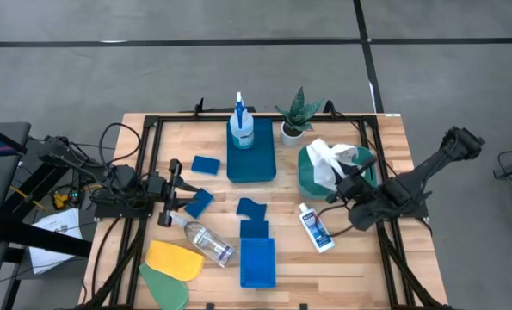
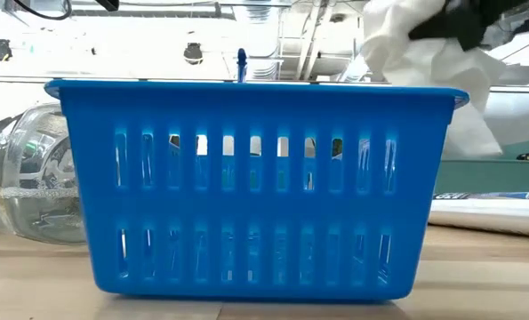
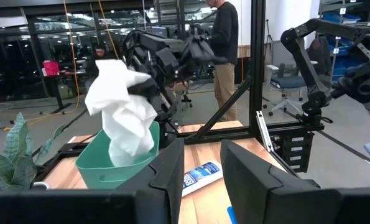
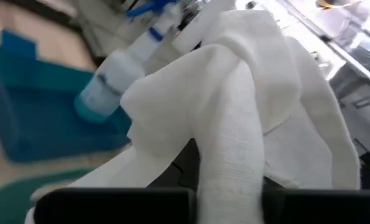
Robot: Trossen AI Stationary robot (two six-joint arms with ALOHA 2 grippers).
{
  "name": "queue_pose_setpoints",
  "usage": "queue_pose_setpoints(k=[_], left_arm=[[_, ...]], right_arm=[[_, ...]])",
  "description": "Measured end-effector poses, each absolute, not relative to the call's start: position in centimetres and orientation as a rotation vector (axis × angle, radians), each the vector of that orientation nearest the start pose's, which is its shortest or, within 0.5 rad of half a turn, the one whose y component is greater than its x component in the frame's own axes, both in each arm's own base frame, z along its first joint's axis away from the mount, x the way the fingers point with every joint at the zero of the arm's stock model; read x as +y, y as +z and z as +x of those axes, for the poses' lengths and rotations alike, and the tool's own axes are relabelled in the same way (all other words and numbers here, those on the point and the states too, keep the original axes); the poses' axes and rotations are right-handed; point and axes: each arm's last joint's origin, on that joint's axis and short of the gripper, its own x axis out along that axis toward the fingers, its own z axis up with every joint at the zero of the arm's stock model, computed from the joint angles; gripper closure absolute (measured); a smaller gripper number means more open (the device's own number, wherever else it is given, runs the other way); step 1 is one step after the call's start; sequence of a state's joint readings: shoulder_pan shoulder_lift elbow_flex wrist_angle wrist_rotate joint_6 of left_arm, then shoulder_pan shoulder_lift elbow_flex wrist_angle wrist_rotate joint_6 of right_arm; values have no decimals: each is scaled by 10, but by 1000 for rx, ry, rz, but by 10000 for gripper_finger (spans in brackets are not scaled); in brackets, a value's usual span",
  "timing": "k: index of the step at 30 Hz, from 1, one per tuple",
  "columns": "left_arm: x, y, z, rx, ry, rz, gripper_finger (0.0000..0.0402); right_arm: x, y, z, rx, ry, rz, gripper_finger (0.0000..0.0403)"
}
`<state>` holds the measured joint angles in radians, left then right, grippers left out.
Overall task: Pick & Place Kitchen Items
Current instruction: Put the white microfiber towel into the green bin
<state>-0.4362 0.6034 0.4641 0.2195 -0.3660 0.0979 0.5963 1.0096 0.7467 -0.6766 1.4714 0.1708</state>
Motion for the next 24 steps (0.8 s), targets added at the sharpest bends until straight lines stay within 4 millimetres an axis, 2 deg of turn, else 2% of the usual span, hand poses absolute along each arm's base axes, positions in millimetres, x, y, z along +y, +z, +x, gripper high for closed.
queue_pose_setpoints(k=[10,16,20,24], left_arm=[[-53,286,139,-74,-67,68,300],[-53,286,139,-74,-67,68,300],[-53,286,139,-74,-67,69,300],[-53,286,139,-74,-67,69,300]], right_arm=[[55,246,152,636,-782,-635,395],[51,245,153,698,-761,-586,395],[49,244,155,749,-721,-523,395],[43,241,156,806,-718,-387,395]])
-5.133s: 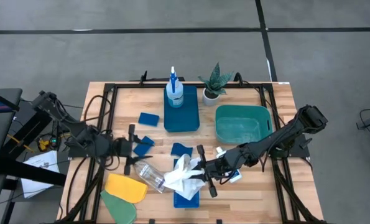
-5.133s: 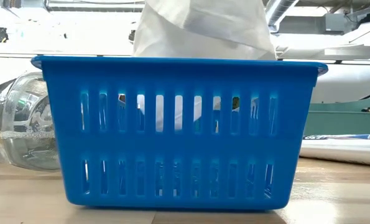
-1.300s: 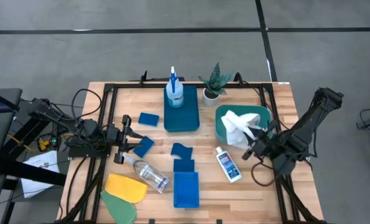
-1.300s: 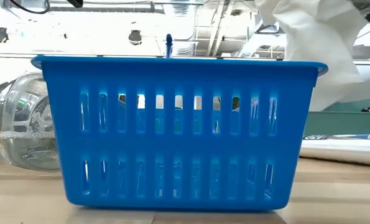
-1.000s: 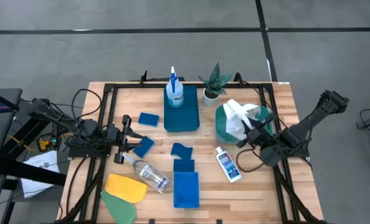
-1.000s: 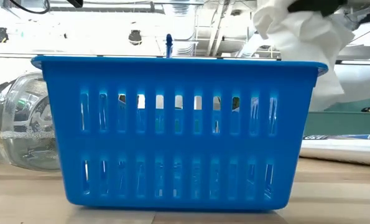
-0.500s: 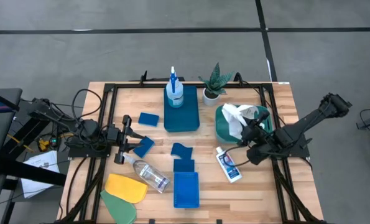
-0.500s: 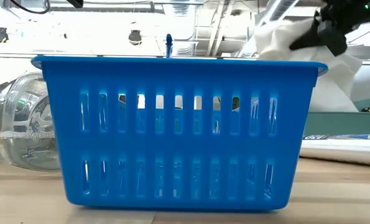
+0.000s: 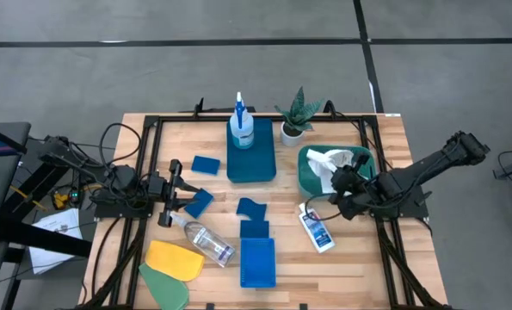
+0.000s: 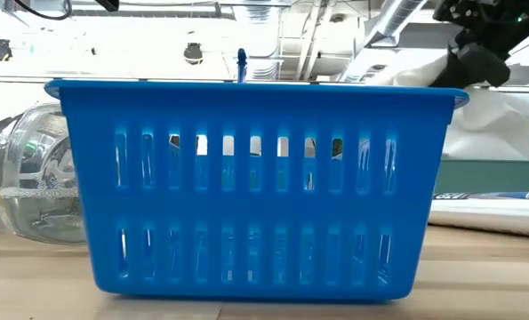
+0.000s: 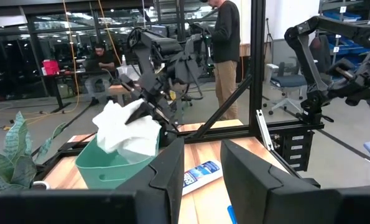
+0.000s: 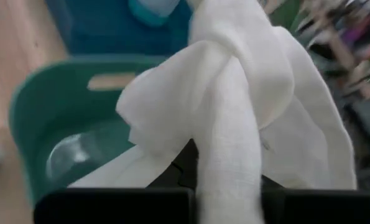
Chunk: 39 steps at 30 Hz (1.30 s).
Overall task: Pick & Place Kitchen Items
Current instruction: Put the white microfiber towel into the green bin
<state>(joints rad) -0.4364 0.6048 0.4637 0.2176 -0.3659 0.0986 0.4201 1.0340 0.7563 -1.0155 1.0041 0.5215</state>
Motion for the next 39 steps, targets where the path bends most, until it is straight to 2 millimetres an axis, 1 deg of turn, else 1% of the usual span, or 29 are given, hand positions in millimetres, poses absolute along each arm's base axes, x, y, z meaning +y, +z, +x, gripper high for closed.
queue_pose_setpoints(k=[5,8,13,15,18,21,26,33,39], left_arm=[[-53,286,139,-74,-67,69,300],[-53,286,139,-74,-67,69,300],[-53,286,139,-73,-67,69,300],[-53,286,139,-74,-67,69,300],[-53,286,139,-74,-67,69,300],[-53,286,139,-74,-67,69,300],[-53,286,139,-74,-67,68,300],[-53,286,139,-77,-67,68,300],[-53,286,139,-74,-67,69,300]], right_arm=[[34,237,159,859,-753,-290,394],[26,234,160,888,-807,-133,394],[13,229,155,1002,-885,121,394],[9,228,153,1015,-931,183,394],[7,228,152,1002,-975,230,394],[6,228,152,1014,-960,211,394],[11,222,158,1100,-887,70,394],[15,199,179,1272,-790,-149,394],[12,179,191,1395,-768,-201,394]])
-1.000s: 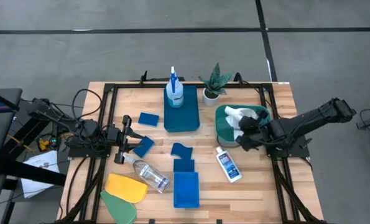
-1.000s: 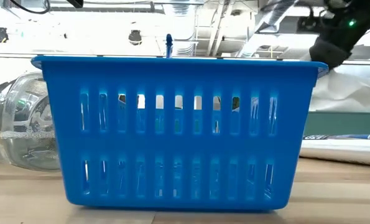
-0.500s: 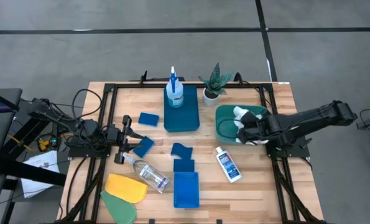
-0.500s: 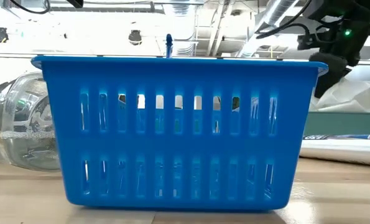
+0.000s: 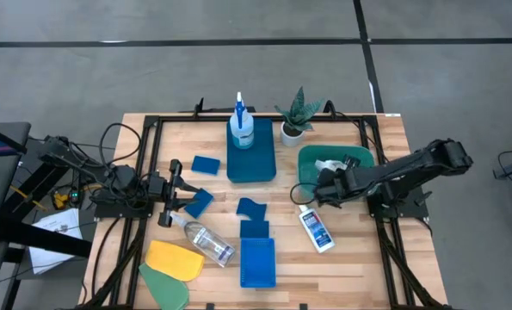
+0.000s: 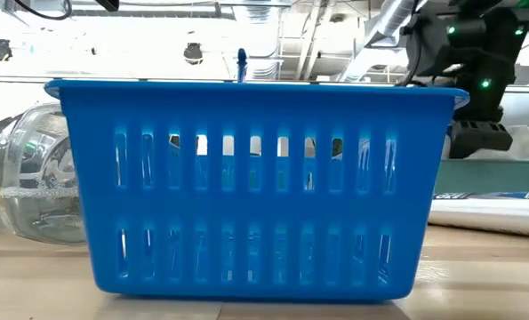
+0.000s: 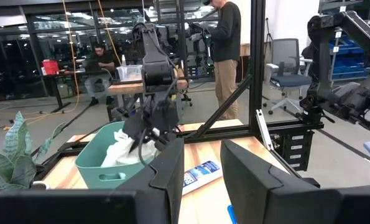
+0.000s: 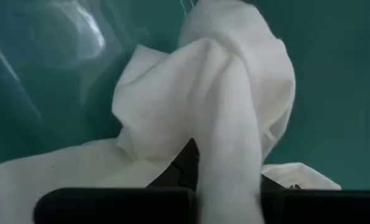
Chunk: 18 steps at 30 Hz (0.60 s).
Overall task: Pick & Place Kitchen Items
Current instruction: Put the white microfiber towel into the green bin
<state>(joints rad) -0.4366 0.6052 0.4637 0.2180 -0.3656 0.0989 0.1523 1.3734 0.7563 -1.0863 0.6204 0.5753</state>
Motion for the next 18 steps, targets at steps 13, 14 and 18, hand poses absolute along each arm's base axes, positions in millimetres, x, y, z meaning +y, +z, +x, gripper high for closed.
queue_pose_setpoints(k=[13,14,18], left_arm=[[-53,286,139,-74,-67,69,300],[-53,286,139,-74,-67,69,300],[-53,286,139,-74,-67,69,300]], right_arm=[[13,178,206,1350,-683,-216,394],[13,179,206,1348,-682,-215,394],[13,179,206,1348,-683,-216,394]])
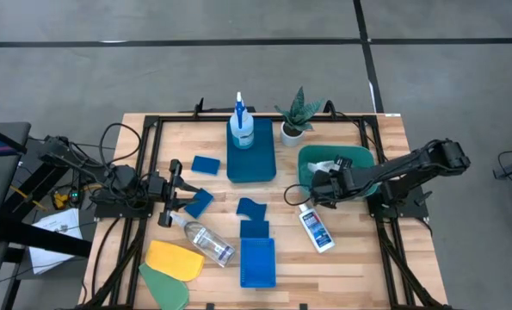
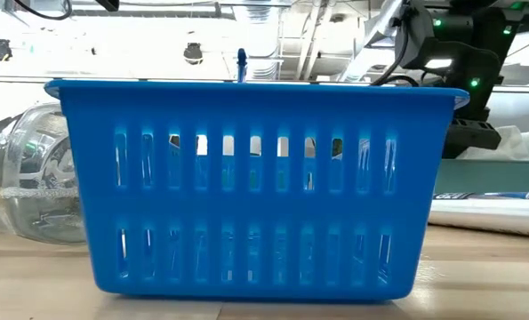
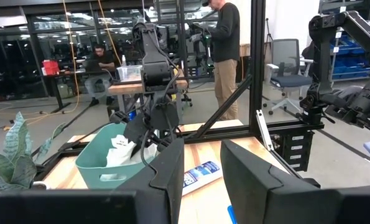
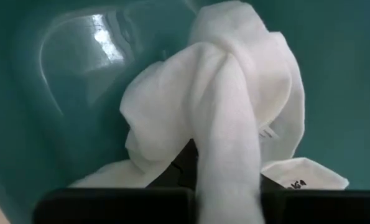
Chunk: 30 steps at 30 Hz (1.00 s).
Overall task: Pick & Place Kitchen Items
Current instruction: Put the white microfiber towel into the green bin
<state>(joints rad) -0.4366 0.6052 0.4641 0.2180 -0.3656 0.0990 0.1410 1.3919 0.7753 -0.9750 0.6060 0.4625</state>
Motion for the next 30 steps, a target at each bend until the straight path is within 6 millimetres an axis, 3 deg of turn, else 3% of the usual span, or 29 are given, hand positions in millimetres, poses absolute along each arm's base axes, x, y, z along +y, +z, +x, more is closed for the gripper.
queue_pose_setpoints(k=[17,22,30], left_arm=[[-53,286,139,-74,-67,69,300],[-53,286,139,-74,-67,69,300],[-53,286,139,-73,-67,69,300]], right_arm=[[15,180,205,1321,-708,-290,366],[21,182,205,1271,-736,-356,325],[25,183,204,1224,-768,-374,226]])
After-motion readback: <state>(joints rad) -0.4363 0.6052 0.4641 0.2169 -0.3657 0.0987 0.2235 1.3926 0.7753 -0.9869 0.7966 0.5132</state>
